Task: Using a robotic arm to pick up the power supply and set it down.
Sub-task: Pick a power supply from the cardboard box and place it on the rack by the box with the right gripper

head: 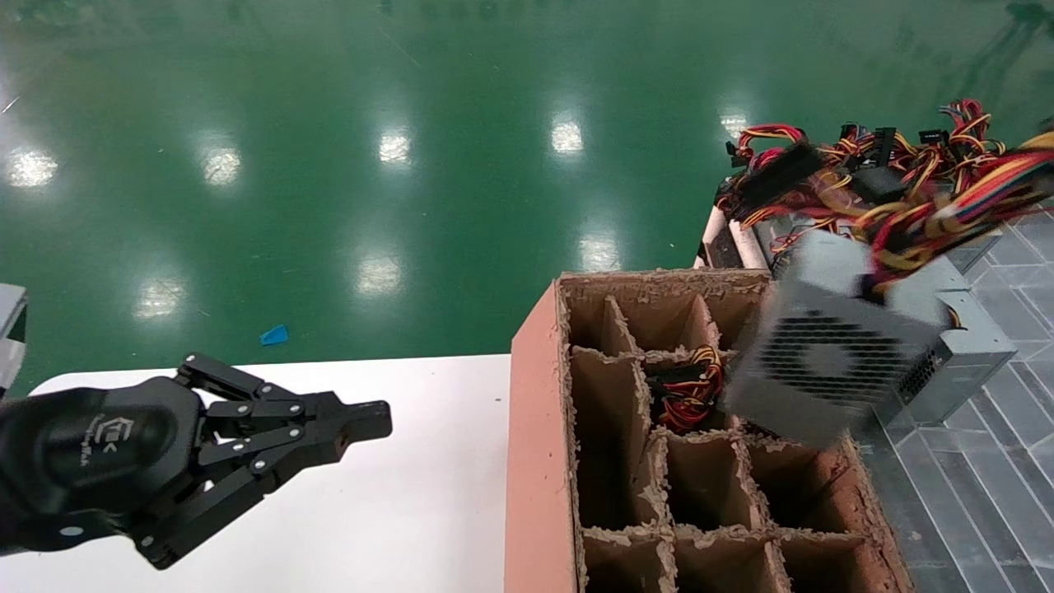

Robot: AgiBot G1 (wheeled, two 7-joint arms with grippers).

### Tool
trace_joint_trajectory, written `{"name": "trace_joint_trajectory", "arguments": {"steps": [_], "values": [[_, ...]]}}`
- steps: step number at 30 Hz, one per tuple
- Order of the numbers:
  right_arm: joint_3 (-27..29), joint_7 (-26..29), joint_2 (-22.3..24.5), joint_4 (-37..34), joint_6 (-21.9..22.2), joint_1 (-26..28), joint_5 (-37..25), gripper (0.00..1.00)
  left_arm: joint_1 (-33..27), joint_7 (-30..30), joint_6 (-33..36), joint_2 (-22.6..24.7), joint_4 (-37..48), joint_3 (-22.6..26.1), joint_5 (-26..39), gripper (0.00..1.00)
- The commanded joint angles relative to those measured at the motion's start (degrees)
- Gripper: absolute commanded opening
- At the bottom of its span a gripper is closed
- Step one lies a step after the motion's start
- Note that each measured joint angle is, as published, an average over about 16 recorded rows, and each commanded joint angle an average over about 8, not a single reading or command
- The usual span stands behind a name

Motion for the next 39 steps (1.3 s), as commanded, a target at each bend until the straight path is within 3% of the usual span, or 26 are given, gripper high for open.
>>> {"name": "trace_joint_trajectory", "arguments": {"steps": [1,16,28,39], "values": [[-0.5,0.4,0.7,0.0,0.0,1.7,-1.2,0.00,0.0,0.0,0.0,0.0,0.0,0.0,0.0,0.00],[-4.7,4.8,9.9,-0.8,-0.1,0.6,-11.7,0.00,0.0,0.0,0.0,0.0,0.0,0.0,0.0,0.00],[-6.2,5.0,7.9,-2.7,-0.3,-3.7,-14.7,0.00,0.0,0.0,0.0,0.0,0.0,0.0,0.0,0.00],[-7.3,3.4,3.8,-5.6,0.0,-3.0,-15.2,0.00,0.0,0.0,0.0,0.0,0.0,0.0,0.0,0.00]]}}
